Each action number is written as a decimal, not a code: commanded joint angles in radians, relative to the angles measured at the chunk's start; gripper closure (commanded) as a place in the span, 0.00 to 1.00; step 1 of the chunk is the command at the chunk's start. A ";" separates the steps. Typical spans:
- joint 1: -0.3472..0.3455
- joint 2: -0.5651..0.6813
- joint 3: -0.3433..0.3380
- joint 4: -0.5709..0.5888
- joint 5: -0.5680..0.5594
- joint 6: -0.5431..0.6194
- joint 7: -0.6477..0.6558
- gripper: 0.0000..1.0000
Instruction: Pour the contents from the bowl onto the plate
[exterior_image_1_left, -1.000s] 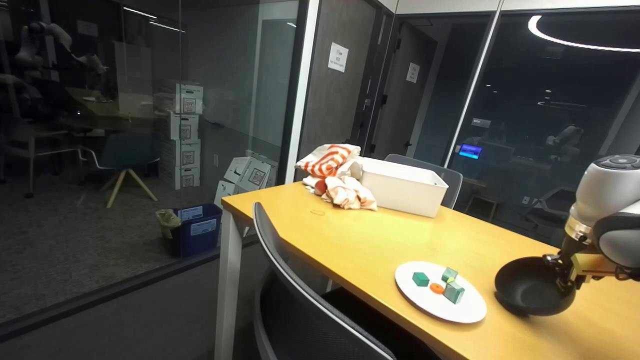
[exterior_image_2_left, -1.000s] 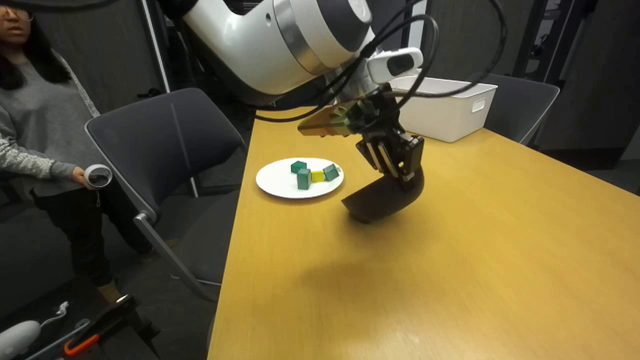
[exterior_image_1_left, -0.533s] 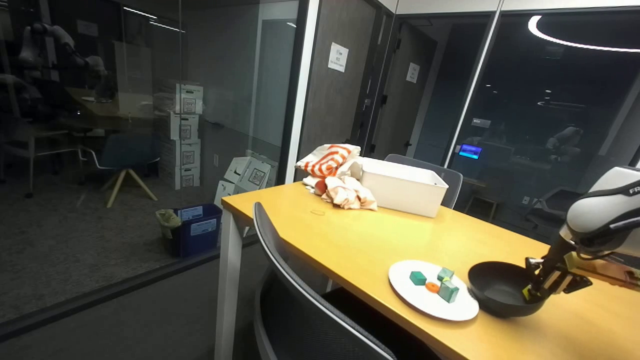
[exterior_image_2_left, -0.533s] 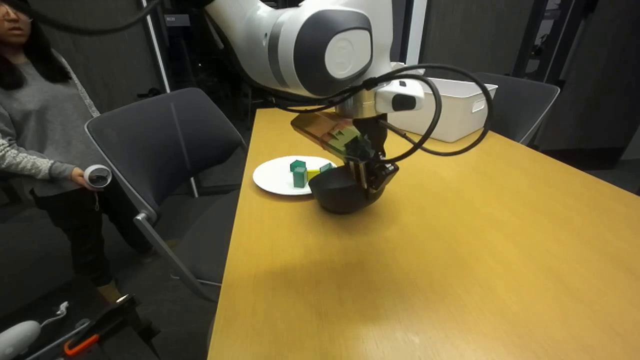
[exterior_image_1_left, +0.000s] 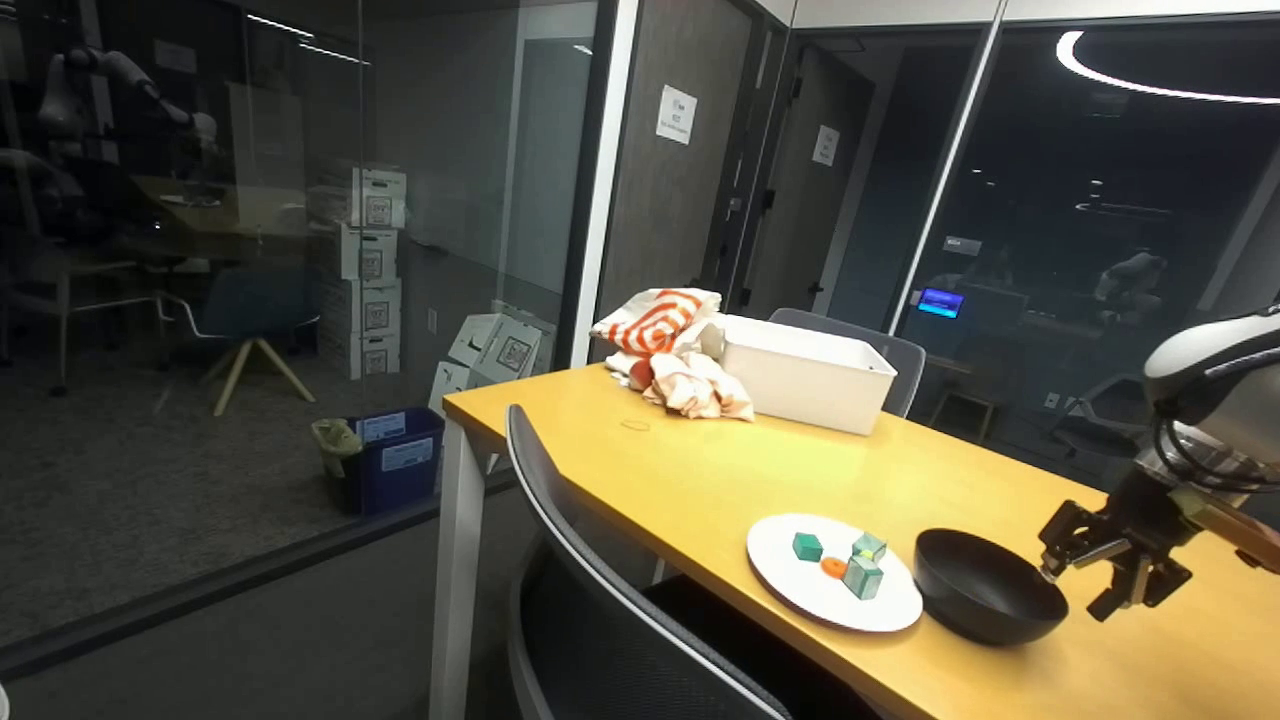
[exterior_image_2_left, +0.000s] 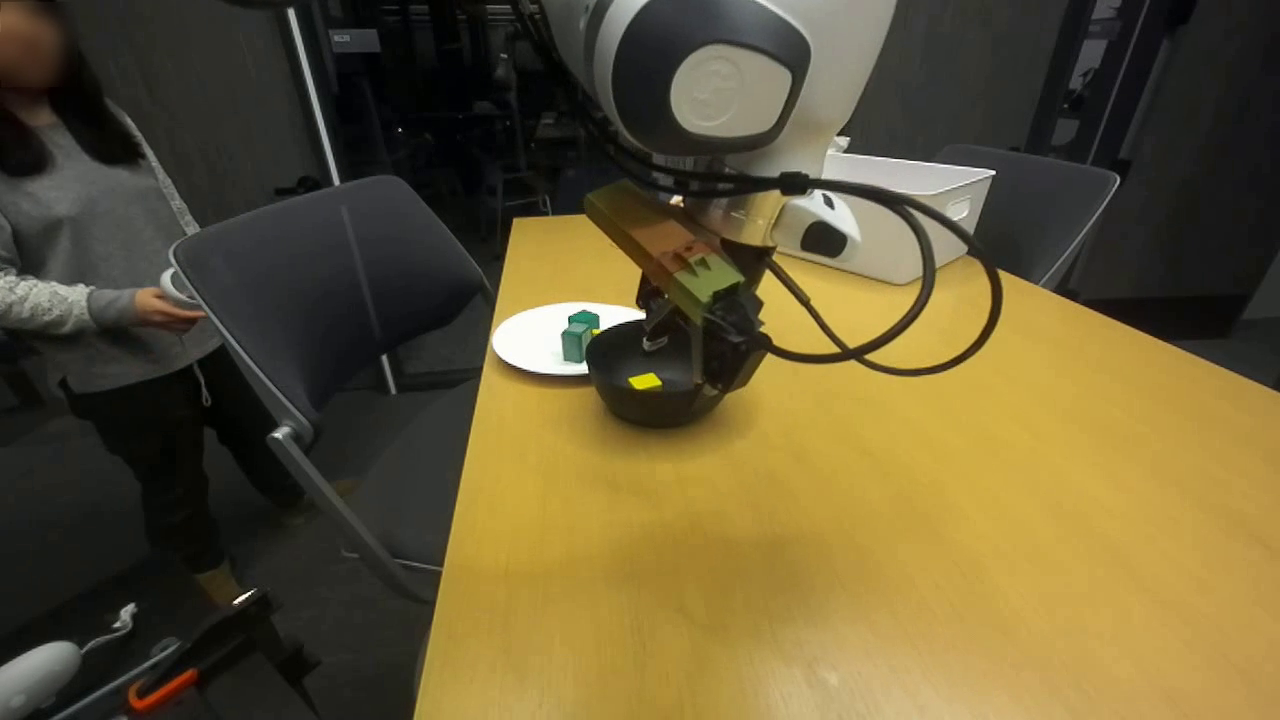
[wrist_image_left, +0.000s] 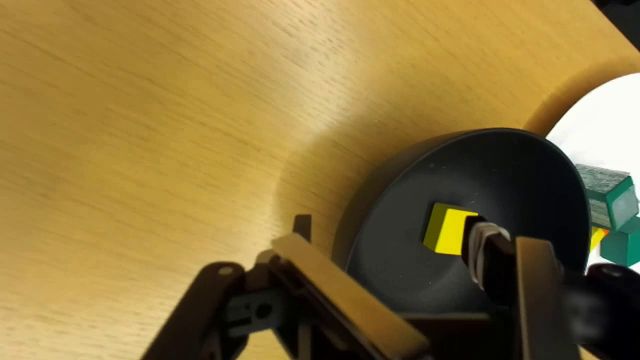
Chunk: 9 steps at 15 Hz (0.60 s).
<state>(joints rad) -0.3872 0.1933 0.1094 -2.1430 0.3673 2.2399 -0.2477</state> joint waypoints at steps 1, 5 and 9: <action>0.117 -0.108 -0.098 -0.008 -0.111 -0.073 0.055 0.00; 0.221 -0.236 -0.099 -0.026 -0.184 -0.204 0.050 0.00; 0.324 -0.347 -0.076 -0.035 -0.217 -0.232 0.062 0.00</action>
<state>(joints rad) -0.1259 -0.0530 0.0309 -2.1461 0.1953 2.0175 -0.2075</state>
